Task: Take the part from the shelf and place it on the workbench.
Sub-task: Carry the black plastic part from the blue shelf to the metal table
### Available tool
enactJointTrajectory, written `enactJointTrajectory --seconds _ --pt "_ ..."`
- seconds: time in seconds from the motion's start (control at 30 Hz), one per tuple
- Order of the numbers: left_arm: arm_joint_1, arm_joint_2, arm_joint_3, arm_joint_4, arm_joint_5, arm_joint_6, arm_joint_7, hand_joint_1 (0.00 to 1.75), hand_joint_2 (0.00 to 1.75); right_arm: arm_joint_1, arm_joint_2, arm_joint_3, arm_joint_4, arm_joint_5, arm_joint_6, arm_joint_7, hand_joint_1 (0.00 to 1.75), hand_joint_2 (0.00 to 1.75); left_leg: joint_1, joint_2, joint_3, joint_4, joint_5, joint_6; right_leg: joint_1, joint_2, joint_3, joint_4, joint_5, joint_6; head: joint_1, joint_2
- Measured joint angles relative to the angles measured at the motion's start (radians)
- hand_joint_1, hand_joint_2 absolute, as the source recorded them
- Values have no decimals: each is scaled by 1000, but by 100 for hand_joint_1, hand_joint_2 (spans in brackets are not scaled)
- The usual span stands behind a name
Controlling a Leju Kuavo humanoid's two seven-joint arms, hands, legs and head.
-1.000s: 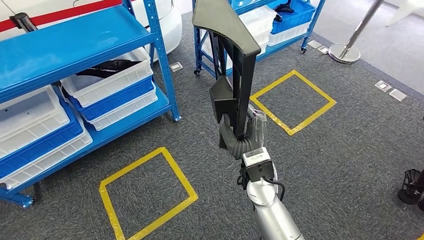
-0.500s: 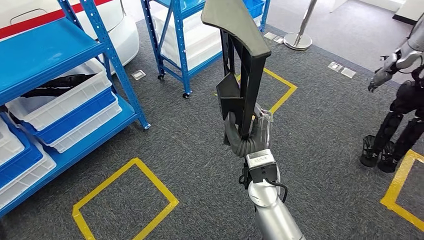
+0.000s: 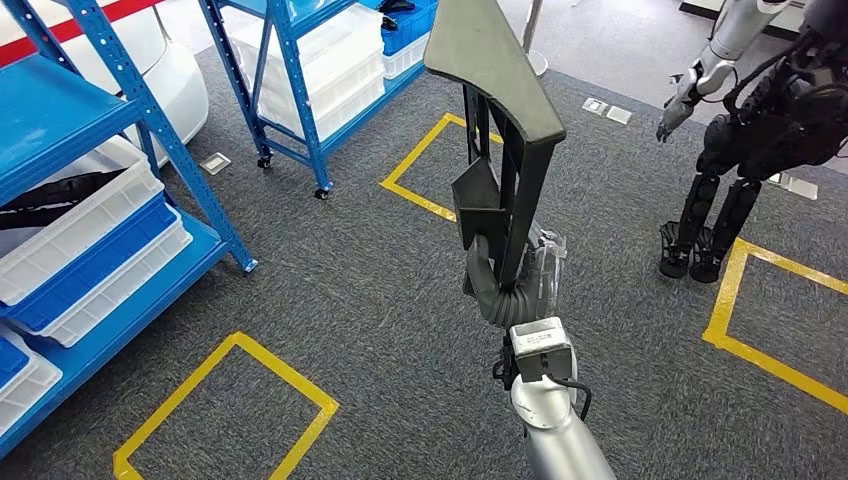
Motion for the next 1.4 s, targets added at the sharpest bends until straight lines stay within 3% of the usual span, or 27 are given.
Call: enactJointTrajectory --seconds 0.07,0.13,0.17,0.23,0.3,0.37,0.4,0.47,0.53,0.6,0.67,0.73,0.8,0.87,0.9,0.93,0.97,1.03,1.1,1.17,1.2,1.27,1.33,1.37,1.4 --pt "0 -2 -1 1 -1 -7 8 0 175 1 -3 0 -8 12 -15 -9 155 175 -5 19 2 2 -2 -10 8 -28 51 -88 19 -10 -1 0" --pt "0 -5 -1 2 1 -11 11 0 175 3 -8 0 -14 22 -30 -16 155 175 -6 36 4 1 -2 -19 11 -12 49 -95 24 -23 -2 0" --pt "0 -6 -1 2 2 -11 14 0 175 5 -11 0 -16 25 -36 -19 155 175 -2 35 5 4 -6 -25 6 0 50 -98 27 -29 -2 0" --pt "0 -9 -1 2 4 -11 27 0 175 6 -14 -1 -19 26 -48 -23 155 175 6 -6 -9 48 -43 -35 -5 22 51 -103 34 -43 -6 0" --pt "1 -10 -1 3 14 -18 45 0 175 7 -16 -3 -18 23 -64 -24 155 175 11 -64 -58 167 -115 -43 -6 44 50 -104 39 -53 -10 0" --pt "2 -11 1 4 26 -31 62 0 175 10 -19 -4 -14 22 -80 -25 155 175 12 -83 -108 278 -159 -45 -1 69 46 -103 42 -58 -11 0" --pt "3 -11 1 5 30 -34 71 0 175 12 -21 -4 -11 22 -87 -25 155 175 12 -85 -113 286 -151 -44 1 84 45 -102 43 -58 -11 0" --pt "3 -11 2 5 34 -32 83 0 175 14 -26 -7 -5 22 -97 -25 155 175 12 -96 -70 199 -89 -36 3 111 46 -98 44 -58 -12 0" --pt "3 -12 2 5 35 -36 86 0 175 14 -30 -11 -1 21 -103 -26 155 175 13 -143 -11 75 -34 -22 4 135 43 -94 46 -54 -10 0" --pt "2 -13 3 6 40 -50 75 0 175 12 -33 -13 3 17 -107 -27 155 175 10 -171 11 22 -22 -10 3 157 32 -94 53 -43 -11 0" --pt "-1 -5 11 5 68 -95 49 0 175 13 -37 -15 8 11 -108 -28 155 175 9 -149 13 7 -14 -3 2 172 20 -96 61 -30 -13 0" --pt "-5 33 31 3 111 -198 35 0 175 14 -46 -20 13 5 -109 -29 155 175 13 -123 21 -18 2 5 8 133 -4 -65 46 -27 -9 0" --pt "-8 91 53 0 136 -288 49 0 175 18 -57 -27 16 2 -107 -30 155 175 11 -94 25 -30 10 9 8 72 -61 44 -3 -31 0 0" --pt "-7 141 70 -7 146 -310 68 0 175 32 -66 -35 18 4 -105 -30 155 175 8 -62 23 -30 11 10 -2 50 -119 166 -44 -26 5 0" --pt "-7 159 77 -11 148 -308 72 0 175 42 -70 -40 19 7 -102 -28 155 175 8 -46 22 -30 10 8 -9 45 -125 183 -46 -18 5 0" --pt "-7 175 82 -14 149 -304 76 0 175 50 -74 -46 19 12 -98 -26 155 175 7 -32 22 -29 9 6 -16 39 -111 161 -35 -7 5 0" --pt "-8 185 85 -16 148 -299 80 0 175 57 -76 -51 18 18 -93 -23 155 175 8 -20 22 -27 7 2 -23 27 -74 98 -13 5 5 0" --pt "-12 196 89 -18 145 -285 89 0 175 66 -77 -59 14 30 -81 -18 155 175 6 2 22 -18 -1 -13 -26 -15 3 -35 21 15 5 0" --pt "-14 203 96 -20 144 -273 90 0 175 74 -75 -66 8 38 -65 -14 155 175 5 21 23 -9 -11 -30 -21 -30 30 -83 30 4 2 0" --pt "-17 203 101 -20 143 -268 72 0 175 82 -73 -74 5 46 -48 -14 155 175 12 38 28 -7 -16 -44 -16 -4 26 -81 33 -14 -1 0" --pt "-18 203 102 -20 144 -267 56 0 175 85 -70 -78 3 49 -41 -14 155 175 19 30 27 -1 -24 -51 -16 8 25 -82 35 -21 -2 0" --pt "-20 203 105 -21 148 -267 22 0 175 90 -64 -84 0 53 -33 -15 155 175 28 -21 7 56 -70 -59 -19 32 24 -83 41 -38 -6 0" --pt "-19 203 108 -21 151 -267 5 0 175 93 -56 -86 -2 54 -30 -16 155 175 28 -72 -49 184 -145 -57 -11 54 22 -82 44 -50 -10 0" --pt "-19 203 109 -21 151 -266 -1 0 175 96 -54 -86 -2 54 -28 -16 155 175 27 -82 -78 247 -171 -55 -6 67 20 -82 45 -54 -11 0" --pt "-18 203 110 -21 152 -266 -9 0 175 99 -53 -87 -2 55 -26 -16 155 175 27 -86 -96 280 -176 -51 0 81 19 -82 46 -56 -12 0"
